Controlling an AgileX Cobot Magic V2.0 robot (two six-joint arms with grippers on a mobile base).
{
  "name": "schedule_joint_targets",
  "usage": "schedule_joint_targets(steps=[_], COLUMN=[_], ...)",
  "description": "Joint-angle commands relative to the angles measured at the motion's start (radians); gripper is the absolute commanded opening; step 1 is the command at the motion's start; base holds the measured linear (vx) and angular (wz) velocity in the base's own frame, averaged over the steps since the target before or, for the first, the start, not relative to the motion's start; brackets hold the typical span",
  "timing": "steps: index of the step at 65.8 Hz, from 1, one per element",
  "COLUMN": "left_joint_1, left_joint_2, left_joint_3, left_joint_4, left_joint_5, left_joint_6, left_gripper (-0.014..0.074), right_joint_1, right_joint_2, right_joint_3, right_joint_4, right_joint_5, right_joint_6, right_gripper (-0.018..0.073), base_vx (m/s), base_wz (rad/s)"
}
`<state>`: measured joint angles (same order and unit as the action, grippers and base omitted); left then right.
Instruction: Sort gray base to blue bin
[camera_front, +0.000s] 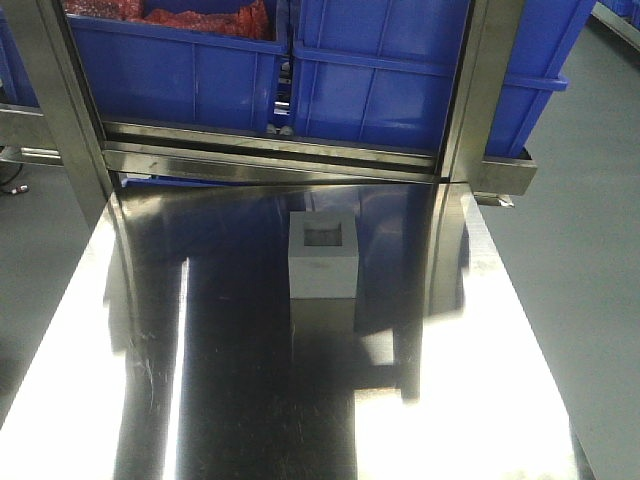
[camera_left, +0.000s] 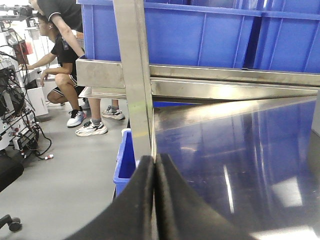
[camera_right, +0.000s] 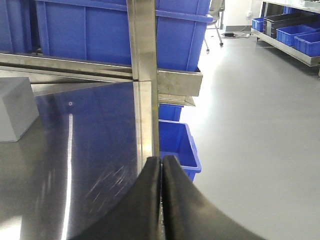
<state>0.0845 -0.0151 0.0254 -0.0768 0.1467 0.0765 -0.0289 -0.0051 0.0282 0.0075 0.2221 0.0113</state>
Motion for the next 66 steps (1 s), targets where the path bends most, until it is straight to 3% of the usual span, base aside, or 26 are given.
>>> schedule_joint_targets(steps=[1, 66], left_joint_1=[0.000, 0.000], left_joint_2=[-0.010, -0.010], left_joint_3=[-0.020, -0.020], left_joint_4=[-0.003, -0.003], left_joint_5=[-0.084, -0.091], left_joint_6=[-0.004, -0.004], left_gripper=[-0.0006, -0.0006], right_joint_1=[-0.003, -0.003], right_joint_2=[0.018, 0.018], right_joint_3=[0.002, 0.002], right_joint_4=[-0.008, -0.008], right_joint_5=[-0.072, -0.072], right_joint_6=[-0.011, -0.011], right_gripper=[-0.0005, -0.0005], base_vx=[0.00, 0.00], base_wz=[0.00, 0.00])
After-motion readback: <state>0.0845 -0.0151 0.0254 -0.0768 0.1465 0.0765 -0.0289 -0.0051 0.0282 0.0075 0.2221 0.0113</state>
